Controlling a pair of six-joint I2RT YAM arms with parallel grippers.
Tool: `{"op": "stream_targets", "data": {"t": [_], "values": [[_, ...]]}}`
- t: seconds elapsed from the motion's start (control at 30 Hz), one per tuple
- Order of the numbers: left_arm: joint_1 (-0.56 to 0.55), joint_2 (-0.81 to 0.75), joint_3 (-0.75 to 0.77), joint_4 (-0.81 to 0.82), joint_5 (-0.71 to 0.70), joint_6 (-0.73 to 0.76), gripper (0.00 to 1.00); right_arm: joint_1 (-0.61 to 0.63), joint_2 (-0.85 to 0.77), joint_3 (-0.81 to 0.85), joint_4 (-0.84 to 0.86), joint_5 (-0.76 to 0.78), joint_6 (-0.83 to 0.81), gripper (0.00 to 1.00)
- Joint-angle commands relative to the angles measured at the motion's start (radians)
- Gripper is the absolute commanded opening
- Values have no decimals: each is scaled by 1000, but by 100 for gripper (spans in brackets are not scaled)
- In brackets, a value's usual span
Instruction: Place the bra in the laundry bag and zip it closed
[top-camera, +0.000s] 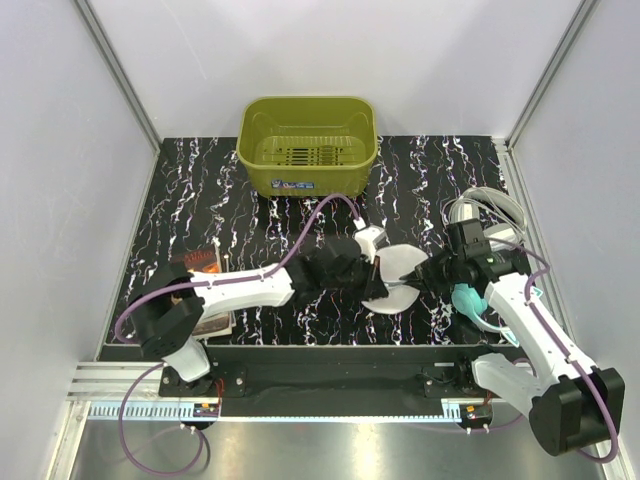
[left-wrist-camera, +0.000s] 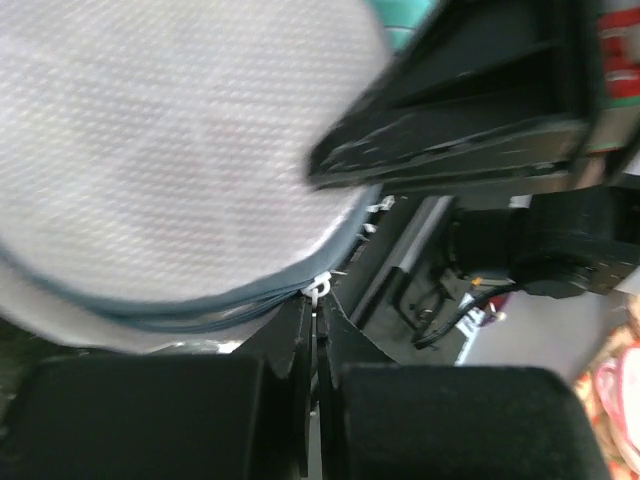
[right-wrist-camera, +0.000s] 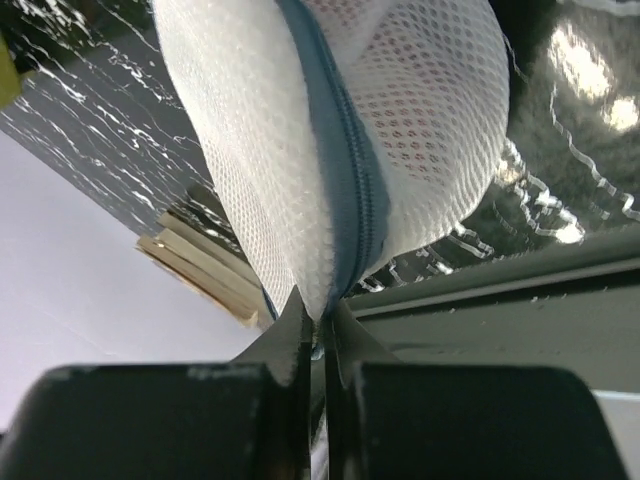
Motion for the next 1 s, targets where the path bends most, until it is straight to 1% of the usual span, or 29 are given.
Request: {"op": "stream_targets", "data": {"t": [0.0, 0.03, 0.07, 0.1, 0.13, 0.17, 0.27, 0.3, 0.33, 0.4, 0.47, 0.5, 0.53, 0.57, 0.6, 0.63, 0.67, 0.7, 0.73, 0.77, 0.8, 0.83, 0.87, 0.9, 0.93, 0.97], "values": [[102, -48, -21, -112, -40, 66, 0, -18, 7, 68, 55, 57, -192, 0], [128, -74, -31, -132, -49, 90, 0, -18, 7, 68, 100, 36, -222, 0], [180, -87, -39, -174, -52, 109, 0, -17, 11, 69, 116, -8, -288, 0], [204, -94, -49, -199, -52, 127, 0, -18, 32, 81, 119, -28, -325, 0], [226, -111, -52, -220, -59, 179, 0, -18, 49, 86, 130, -56, -401, 0], [264, -117, -52, -263, -57, 213, 0, -17, 69, 94, 132, -115, -445, 0], [313, -151, -62, -322, -54, 310, 0, -17, 173, 132, 115, -231, -604, 0], [320, -163, -75, -330, -52, 328, 0, -17, 186, 158, 92, -233, -635, 0], [323, -195, -86, -339, -56, 351, 0, -17, 195, 169, 75, -245, -693, 0], [326, -229, -124, -343, -54, 357, 0, -17, 232, 215, 28, -242, -747, 0], [321, -274, -144, -353, -36, 334, 0, -17, 260, 245, 13, -249, -804, 0], [315, -306, -163, -348, -8, 293, 0, -15, 298, 279, 1, -251, -813, 0], [300, -323, -172, -340, -5, 273, 0, -12, 318, 301, 1, -248, -822, 0], [260, -337, -178, -316, -3, 255, 0, 11, 371, 325, 3, -252, -827, 0], [237, -355, -189, -296, 3, 215, 0, 29, 402, 383, 3, -249, -832, 0], [217, -360, -190, -273, 9, 193, 0, 55, 434, 419, 0, -236, -839, 0], [182, -360, -192, -229, 13, 170, 0, 98, 501, 455, 0, -233, -839, 0], [171, -351, -189, -206, 23, 126, 0, 116, 532, 522, 0, -231, -835, 6], [162, -341, -186, -155, 30, 104, 0, 126, 565, 555, 0, -234, -817, 12], [153, -320, -181, -129, 36, 68, 0, 132, 618, 613, -11, -222, -798, 21], [149, -308, -178, -86, 35, 51, 0, 132, 641, 643, -28, -201, -795, 27], [148, -296, -174, -80, 33, 32, 0, 130, 681, 697, -52, -170, -793, 34], [148, -268, -166, -52, 24, 6, 0, 130, 698, 721, -118, -136, -796, 52], [148, -254, -158, -43, 17, -6, 0, 127, 711, 738, -147, -89, -806, 57], [148, -240, -143, -41, 9, -15, 0, 126, 714, 746, -170, -75, -812, 66], [148, -214, -137, -38, 4, -31, 0, 121, 706, 730, -192, -61, -812, 72]]}}
